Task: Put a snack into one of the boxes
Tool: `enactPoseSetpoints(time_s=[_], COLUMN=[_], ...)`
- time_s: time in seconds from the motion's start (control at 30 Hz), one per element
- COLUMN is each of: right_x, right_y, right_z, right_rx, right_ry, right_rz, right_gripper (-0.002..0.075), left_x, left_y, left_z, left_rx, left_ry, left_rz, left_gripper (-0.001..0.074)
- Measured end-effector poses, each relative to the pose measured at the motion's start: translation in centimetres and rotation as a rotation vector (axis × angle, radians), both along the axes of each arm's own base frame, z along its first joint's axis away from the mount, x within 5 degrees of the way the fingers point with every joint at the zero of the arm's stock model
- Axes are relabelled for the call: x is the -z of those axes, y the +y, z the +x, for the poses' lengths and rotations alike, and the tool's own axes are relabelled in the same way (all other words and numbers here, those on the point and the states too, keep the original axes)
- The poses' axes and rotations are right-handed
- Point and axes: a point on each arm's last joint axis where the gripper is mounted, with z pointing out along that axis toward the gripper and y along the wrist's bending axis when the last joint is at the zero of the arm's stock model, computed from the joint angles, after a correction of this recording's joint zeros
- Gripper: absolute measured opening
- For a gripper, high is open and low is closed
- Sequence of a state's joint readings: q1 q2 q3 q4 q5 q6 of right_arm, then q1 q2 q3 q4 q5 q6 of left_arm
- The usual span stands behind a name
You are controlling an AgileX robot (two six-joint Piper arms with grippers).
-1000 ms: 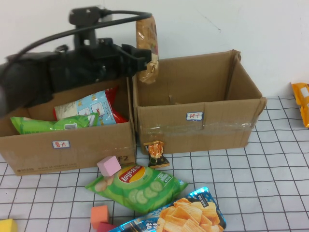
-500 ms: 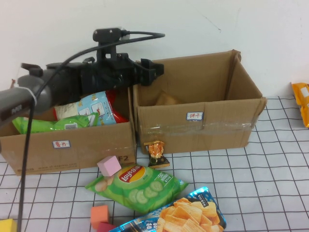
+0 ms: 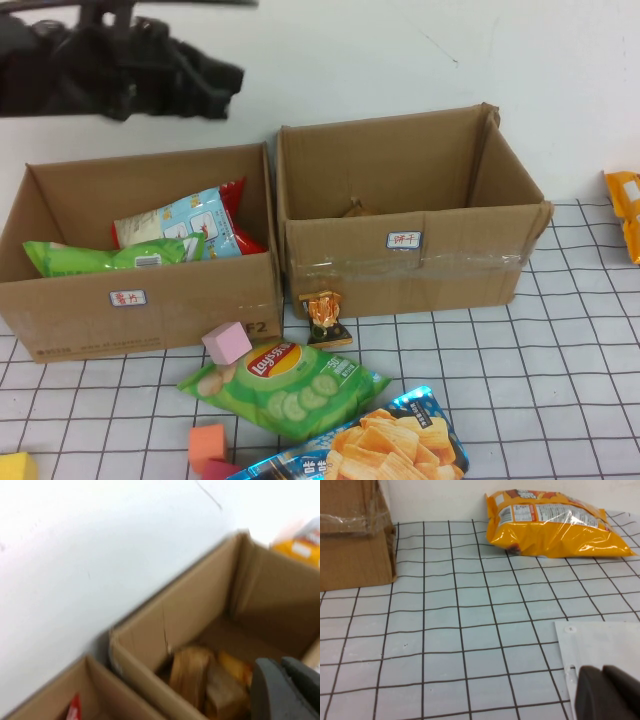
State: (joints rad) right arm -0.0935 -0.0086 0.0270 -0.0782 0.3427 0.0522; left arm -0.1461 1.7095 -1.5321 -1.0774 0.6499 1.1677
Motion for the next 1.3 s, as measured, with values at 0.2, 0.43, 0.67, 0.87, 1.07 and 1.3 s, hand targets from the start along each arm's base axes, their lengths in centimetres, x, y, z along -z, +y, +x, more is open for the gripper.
enactPoseSetpoints(time_s=[0.2,0.43,0.67,0.87,1.07,1.3], right_x=[0.0,0.0,0.0,0.0,0.0,0.0], right_y=[0.0,0.0,0.0,0.0,0.0,0.0], right_z=[0.0,0.0,0.0,0.0,0.0,0.0], right_rx=[0.0,0.0,0.0,0.0,0.0,0.0], right_ry=[0.0,0.0,0.0,0.0,0.0,0.0], right_rz=[0.0,0.0,0.0,0.0,0.0,0.0], right_gripper=[-0.0001,-0.0001,-0.0001,-0.0001,-0.0001,-0.0001], left_x=[-0.9,-1.0,-1.1,0.7,1.7,1.7], left_y=[1.8,3.8,5.0,5.2,5.5,6.3], left_z=[-6.7,-14.8,-22.3,-27.2,-29.6,-31.3], left_rx=[-0.08,-0.197,-0.224,-0.174,-0.147,-0.198], left_ry=[-0.043,-0.134,-0.219,-0.215,-0.277,-0.328], left_rz=[0.058,0.033,-0.042,-0.091,-0.02,0.027], left_gripper=[0.0,0.0,0.0,0.0,0.0,0.0])
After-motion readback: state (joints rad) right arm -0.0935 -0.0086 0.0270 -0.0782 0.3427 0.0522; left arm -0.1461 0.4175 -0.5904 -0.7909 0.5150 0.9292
